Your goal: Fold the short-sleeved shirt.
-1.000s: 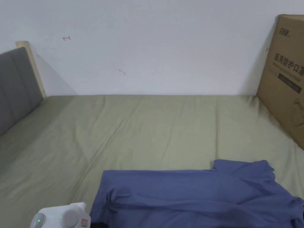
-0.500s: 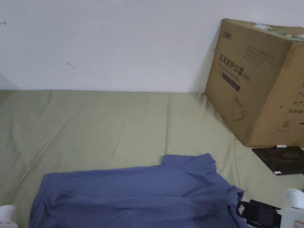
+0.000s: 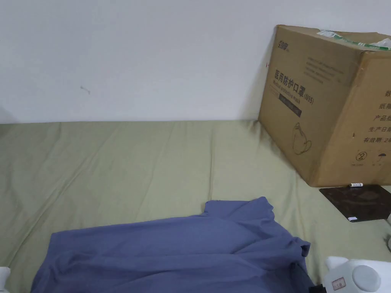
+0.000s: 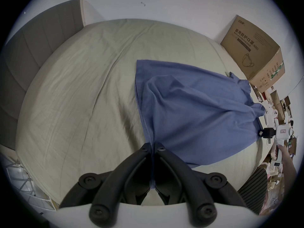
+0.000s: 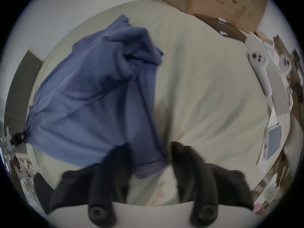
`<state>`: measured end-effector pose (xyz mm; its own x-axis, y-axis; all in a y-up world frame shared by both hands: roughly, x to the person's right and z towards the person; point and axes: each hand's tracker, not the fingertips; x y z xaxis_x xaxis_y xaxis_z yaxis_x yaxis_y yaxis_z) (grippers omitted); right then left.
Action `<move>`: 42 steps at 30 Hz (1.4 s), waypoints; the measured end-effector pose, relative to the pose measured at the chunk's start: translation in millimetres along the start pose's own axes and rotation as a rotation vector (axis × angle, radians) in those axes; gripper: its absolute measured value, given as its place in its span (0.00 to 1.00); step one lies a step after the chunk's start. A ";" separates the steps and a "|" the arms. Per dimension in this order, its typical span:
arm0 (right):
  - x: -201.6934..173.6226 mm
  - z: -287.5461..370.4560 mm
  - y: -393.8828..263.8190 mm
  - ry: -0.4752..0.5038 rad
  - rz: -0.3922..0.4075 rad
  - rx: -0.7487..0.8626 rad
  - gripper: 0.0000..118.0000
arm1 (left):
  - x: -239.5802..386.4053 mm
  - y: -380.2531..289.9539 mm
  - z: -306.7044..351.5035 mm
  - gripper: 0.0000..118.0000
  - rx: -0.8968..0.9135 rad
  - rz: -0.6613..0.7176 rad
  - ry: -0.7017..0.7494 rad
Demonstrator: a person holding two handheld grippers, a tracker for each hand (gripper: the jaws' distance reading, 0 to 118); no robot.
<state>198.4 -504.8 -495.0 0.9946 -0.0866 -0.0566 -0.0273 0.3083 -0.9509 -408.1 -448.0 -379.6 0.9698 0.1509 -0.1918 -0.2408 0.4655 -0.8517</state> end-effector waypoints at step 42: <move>-135.6 196.0 -72.2 0.348 -0.060 0.980 0.00 | 78.0 -40.7 156.2 0.00 0.867 -0.036 -0.120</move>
<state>85.1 -329.7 -359.0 0.9039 -0.3476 -0.2495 0.2693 0.9153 -0.2997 -328.7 -319.0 -283.7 0.9784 0.1917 -0.0774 -0.2026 0.9633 -0.1763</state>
